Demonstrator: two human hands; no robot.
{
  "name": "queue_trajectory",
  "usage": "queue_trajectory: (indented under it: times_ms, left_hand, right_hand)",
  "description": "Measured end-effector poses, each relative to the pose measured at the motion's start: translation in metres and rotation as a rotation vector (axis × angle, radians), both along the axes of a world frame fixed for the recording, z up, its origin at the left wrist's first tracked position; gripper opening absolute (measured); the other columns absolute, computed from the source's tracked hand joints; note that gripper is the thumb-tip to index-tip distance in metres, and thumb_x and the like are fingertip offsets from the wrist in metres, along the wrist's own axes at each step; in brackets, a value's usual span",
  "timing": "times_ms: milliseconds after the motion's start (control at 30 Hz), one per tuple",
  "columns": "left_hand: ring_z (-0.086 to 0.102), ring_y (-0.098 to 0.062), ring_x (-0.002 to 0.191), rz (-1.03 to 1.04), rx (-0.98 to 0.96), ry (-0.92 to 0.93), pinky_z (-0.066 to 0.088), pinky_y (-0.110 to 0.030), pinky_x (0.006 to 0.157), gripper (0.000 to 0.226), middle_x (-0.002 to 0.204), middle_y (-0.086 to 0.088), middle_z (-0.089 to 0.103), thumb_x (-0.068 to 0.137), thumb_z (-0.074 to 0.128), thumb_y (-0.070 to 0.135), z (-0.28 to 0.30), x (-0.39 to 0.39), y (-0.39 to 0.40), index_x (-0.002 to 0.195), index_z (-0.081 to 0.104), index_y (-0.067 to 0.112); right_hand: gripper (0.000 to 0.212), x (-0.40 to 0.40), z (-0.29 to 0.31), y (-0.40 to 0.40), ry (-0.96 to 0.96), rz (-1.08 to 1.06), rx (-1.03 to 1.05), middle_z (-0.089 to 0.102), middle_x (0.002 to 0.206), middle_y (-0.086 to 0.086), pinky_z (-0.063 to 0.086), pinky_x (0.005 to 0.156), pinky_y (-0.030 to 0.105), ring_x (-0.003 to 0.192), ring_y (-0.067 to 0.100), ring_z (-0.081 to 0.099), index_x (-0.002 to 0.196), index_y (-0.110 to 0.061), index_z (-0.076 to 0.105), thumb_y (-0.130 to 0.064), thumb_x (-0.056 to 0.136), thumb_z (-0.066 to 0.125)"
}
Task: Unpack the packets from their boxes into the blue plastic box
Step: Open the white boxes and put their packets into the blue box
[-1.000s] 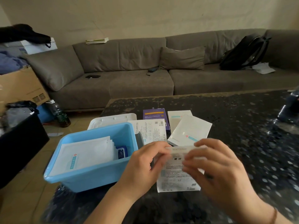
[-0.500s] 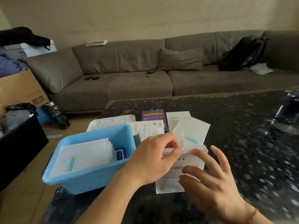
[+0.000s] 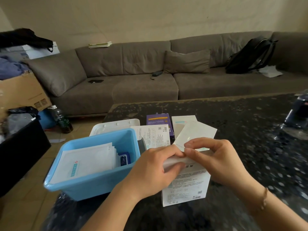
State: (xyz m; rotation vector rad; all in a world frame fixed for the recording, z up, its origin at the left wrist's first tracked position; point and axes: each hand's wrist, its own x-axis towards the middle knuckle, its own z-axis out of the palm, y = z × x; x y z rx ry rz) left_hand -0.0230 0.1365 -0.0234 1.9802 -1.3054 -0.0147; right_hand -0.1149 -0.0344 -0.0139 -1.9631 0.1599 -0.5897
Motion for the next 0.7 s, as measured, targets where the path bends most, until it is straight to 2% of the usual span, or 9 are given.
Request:
queue_trajectory:
  times_ms: [67,133,233,300,367,500,700]
  left_hand:
    - [0.064,-0.003,0.091,0.002,0.0,0.01,0.053,-0.018,0.072,0.015,0.101,0.022,0.065,0.092,0.066,0.033,-0.002,0.001,0.001,0.106,0.06,0.033]
    - [0.064,-0.003,0.092,0.012,0.009,0.015,0.054,-0.018,0.072,0.017,0.104,0.021,0.066,0.093,0.065,0.035,-0.004,0.002,0.002,0.109,0.059,0.033]
    - [0.064,-0.004,0.092,0.012,0.007,0.013,0.056,-0.023,0.069,0.017,0.106,0.022,0.064,0.095,0.061,0.038,-0.004,0.004,0.002,0.11,0.059,0.033]
    - [0.063,-0.005,0.091,0.007,0.002,0.011,0.056,-0.027,0.069,0.015,0.104,0.024,0.063,0.094,0.059,0.038,-0.002,0.002,0.001,0.108,0.059,0.031]
    - [0.064,-0.008,0.091,0.003,-0.002,0.006,0.056,-0.03,0.07,0.015,0.104,0.02,0.065,0.093,0.057,0.038,-0.001,0.0,-0.002,0.105,0.058,0.03]
    - [0.064,-0.008,0.093,-0.004,0.0,0.001,0.056,-0.032,0.07,0.012,0.102,0.014,0.066,0.09,0.06,0.031,0.001,-0.002,-0.004,0.101,0.057,0.029]
    - [0.064,-0.012,0.091,-0.056,0.028,0.07,0.058,-0.033,0.069,0.011,0.099,0.017,0.067,0.091,0.058,0.028,0.002,0.0,-0.004,0.101,0.056,0.029]
  right_hand:
    - [0.01,-0.003,-0.004,0.0,-0.08,-0.003,0.01,0.073,0.093,-0.02,0.053,0.082,0.025,0.096,0.0,0.066,0.077,-0.039,0.076,-0.047,0.071,0.074]
    - [0.014,-0.007,-0.013,-0.002,-0.176,-0.027,-0.173,0.07,0.106,-0.021,0.049,0.088,0.031,0.112,0.007,0.06,0.082,-0.041,0.075,-0.053,0.078,0.071]
    - [0.013,-0.01,-0.036,-0.007,-0.354,-0.04,-0.484,0.061,0.126,-0.011,0.045,0.095,0.044,0.126,0.022,0.048,0.083,-0.039,0.076,-0.049,0.079,0.07]
    - [0.013,-0.008,-0.049,-0.009,-0.451,-0.061,-0.629,0.058,0.13,-0.001,0.043,0.095,0.051,0.125,0.032,0.047,0.082,-0.033,0.078,-0.045,0.082,0.071]
    - [0.011,-0.004,-0.056,-0.01,-0.524,-0.071,-0.714,0.054,0.132,0.002,0.043,0.091,0.053,0.121,0.035,0.048,0.084,-0.03,0.08,-0.039,0.083,0.074]
    - [0.01,0.001,-0.06,-0.013,-0.584,-0.01,-0.729,0.052,0.134,0.006,0.047,0.088,0.049,0.117,0.032,0.052,0.089,-0.024,0.08,-0.031,0.082,0.078]
    - [0.019,-0.007,-0.055,-0.014,-0.685,-0.046,-0.775,0.054,0.129,0.004,0.046,0.087,0.046,0.112,0.031,0.051,0.101,-0.031,0.07,-0.029,0.083,0.077]
